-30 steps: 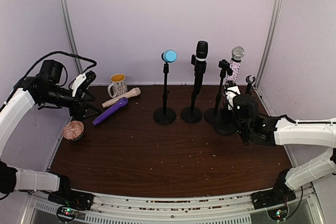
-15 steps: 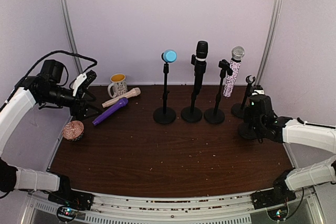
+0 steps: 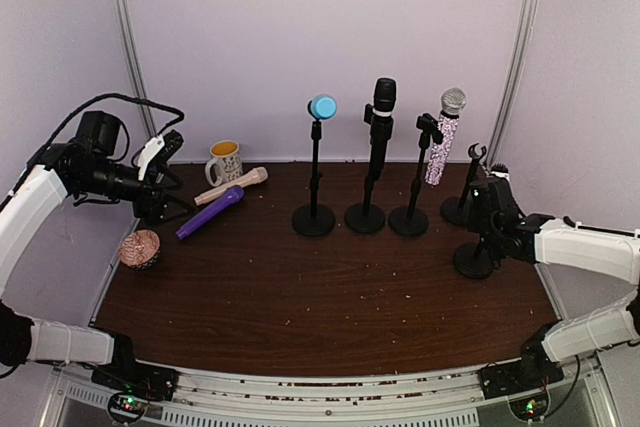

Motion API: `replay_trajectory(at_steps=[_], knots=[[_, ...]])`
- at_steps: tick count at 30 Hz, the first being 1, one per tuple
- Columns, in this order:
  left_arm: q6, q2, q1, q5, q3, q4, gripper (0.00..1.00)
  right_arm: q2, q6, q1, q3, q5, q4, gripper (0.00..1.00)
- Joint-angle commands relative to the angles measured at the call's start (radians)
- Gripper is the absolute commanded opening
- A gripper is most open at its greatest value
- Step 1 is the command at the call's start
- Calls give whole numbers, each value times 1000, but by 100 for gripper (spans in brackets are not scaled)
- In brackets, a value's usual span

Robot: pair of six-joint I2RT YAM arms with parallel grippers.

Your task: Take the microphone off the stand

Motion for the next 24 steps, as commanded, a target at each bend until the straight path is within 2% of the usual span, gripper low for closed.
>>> replay_trajectory(at_steps=[1,7,13,18,21,24], knots=[[2,-6,8,20,23,42,91,-41,90,-4,24,36,-44,64],[-21,4,7,31,35,43,91,-173,155,21,29,28,-133,71],[-71,36,7,27,46,64,94,-295,121,139,98,65,-198,99],[-92,66,7,3,73,68,98,-259,104,307,218,131,-263,100],[-99,77,7,-42,97,66,98,-207,58,471,260,196,-191,100],[-108,77,12,-96,124,69,98,-119,38,563,329,148,-124,100]])
